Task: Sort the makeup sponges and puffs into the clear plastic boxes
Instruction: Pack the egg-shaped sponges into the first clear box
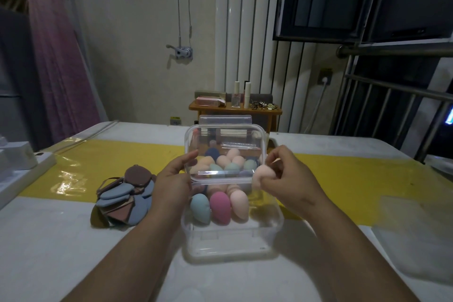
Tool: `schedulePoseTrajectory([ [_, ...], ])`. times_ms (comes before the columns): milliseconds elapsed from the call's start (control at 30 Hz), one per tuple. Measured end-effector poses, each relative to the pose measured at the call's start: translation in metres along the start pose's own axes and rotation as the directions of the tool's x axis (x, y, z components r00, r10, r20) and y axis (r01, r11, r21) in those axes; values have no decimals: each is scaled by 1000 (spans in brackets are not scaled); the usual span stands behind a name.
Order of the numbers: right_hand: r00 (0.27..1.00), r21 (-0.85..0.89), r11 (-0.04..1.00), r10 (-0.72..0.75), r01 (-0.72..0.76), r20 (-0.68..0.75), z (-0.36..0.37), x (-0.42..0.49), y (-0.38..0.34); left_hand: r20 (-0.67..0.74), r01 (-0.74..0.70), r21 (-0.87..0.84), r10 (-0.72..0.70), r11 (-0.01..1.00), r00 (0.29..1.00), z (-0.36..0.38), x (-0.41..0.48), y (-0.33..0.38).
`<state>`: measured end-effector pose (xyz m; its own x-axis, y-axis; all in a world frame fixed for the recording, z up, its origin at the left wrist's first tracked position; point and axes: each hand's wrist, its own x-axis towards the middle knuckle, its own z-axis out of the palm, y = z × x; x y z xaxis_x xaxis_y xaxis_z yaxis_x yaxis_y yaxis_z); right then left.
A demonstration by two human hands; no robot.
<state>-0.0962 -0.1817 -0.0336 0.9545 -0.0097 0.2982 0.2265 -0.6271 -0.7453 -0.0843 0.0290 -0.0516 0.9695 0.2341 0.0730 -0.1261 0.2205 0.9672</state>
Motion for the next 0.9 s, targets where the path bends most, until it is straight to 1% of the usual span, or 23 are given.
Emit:
schedulePoseTrajectory([
  [100, 996, -161, 987, 9, 6, 93, 2, -2, -1, -6, 5, -6, -5, 1000, 1000, 0, -1, 1],
  [167, 990, -225, 974, 34, -3, 138, 2, -3, -2, -5, 5, -6, -5, 1000, 1000, 0, -1, 1],
  [300, 989, -322, 947, 54, -7, 138, 4, -5, -5, -11, 9, -4, -9, 1000, 1000, 0, 0, 1],
  [400, 994, -361, 932, 30, 11, 107, 4, -5, -8, -10, 12, -1, -12, 1000, 1000, -1, 1, 0],
  [533, 992, -399, 915, 3, 48, 125, 4, -6, -12, 0, 10, 4, -10, 1000, 1000, -1, 2, -1],
  [633, 994, -384, 923, 21, 21, 103, 5, -6, -10, -1, 8, 7, -8, 1000, 1000, -1, 1, 0],
  [733, 996, -385, 923, 28, 7, 86, 6, -6, -8, -10, 17, -26, -18, 1000, 1000, 0, 0, 2],
  [833, 999, -424, 906, 29, -8, 44, 8, -4, -8, -11, 19, -28, -19, 999, 1000, 1, -2, 3],
  [900, 998, -464, 886, 40, -16, 42, 11, -4, -8, -13, 14, -8, -14, 1000, 1000, 1, -3, 3],
])
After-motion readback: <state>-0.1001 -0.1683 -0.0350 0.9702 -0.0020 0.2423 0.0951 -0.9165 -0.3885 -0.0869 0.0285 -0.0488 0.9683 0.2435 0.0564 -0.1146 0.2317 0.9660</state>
